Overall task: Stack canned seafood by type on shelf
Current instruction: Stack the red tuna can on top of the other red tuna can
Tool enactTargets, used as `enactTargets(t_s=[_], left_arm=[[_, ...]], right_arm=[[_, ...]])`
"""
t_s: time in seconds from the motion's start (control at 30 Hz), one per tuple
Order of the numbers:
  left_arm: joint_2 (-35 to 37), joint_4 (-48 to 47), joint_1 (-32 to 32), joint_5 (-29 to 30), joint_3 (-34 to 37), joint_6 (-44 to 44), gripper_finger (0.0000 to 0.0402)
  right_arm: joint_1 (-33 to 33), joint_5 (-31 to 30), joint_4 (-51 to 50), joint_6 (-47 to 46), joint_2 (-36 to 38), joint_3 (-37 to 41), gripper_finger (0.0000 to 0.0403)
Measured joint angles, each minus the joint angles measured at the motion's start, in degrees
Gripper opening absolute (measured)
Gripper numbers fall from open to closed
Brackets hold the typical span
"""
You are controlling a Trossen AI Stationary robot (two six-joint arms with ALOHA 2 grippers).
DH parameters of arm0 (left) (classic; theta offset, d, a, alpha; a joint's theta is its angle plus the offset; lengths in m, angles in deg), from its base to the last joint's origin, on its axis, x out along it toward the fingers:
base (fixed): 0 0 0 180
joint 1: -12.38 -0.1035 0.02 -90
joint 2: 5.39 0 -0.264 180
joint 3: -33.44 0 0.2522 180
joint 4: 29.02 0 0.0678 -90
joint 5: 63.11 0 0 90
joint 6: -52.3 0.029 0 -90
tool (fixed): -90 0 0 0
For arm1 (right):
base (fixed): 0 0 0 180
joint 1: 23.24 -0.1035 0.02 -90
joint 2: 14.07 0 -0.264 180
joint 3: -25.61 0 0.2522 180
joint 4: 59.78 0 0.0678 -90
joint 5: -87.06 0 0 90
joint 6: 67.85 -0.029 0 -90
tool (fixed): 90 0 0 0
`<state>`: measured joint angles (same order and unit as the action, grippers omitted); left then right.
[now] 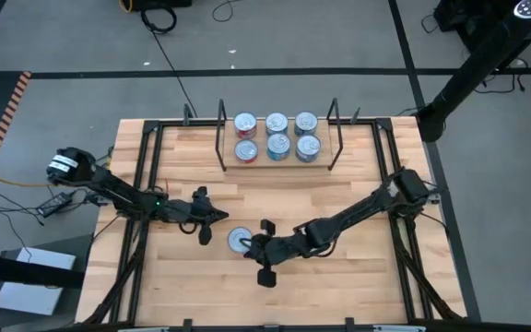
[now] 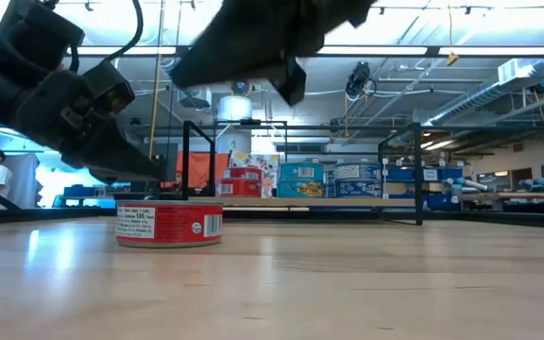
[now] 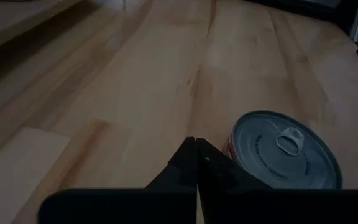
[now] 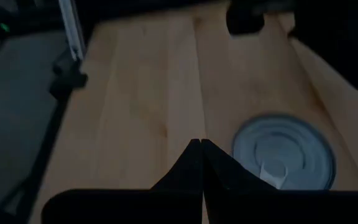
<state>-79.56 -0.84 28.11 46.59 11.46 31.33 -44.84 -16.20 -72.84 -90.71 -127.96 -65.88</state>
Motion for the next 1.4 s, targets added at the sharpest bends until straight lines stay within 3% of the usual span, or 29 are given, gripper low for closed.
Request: enactTargets(t_s=[0.37,0.73,1.1,1.4], left_arm=[[-17.47,17.34,0.0,-1.36,-0.24,0.81,0.0],[-33.05,26.32,-0.07,-5.04,-7.84,-0.41,0.0],[-35.27,27.93,-0.07,-5.25,-9.14,-1.38,0.0],[-35.27,28.24,0.07,-6.75,-9.17,-1.34,0.0002]], right_arm=[[-0.03,-0.05,-2.19,-0.1,-6.94,-0.02,0.0004],[1.9,-2.8,-3.3,-1.82,-9.81,0.04,0.0004],[2.95,-1.29,-3.3,-4.87,-7.94,0.07,0.0004],[4.04,-3.76,-2.95,-9.63,-3.74,-0.02,0.0004]])
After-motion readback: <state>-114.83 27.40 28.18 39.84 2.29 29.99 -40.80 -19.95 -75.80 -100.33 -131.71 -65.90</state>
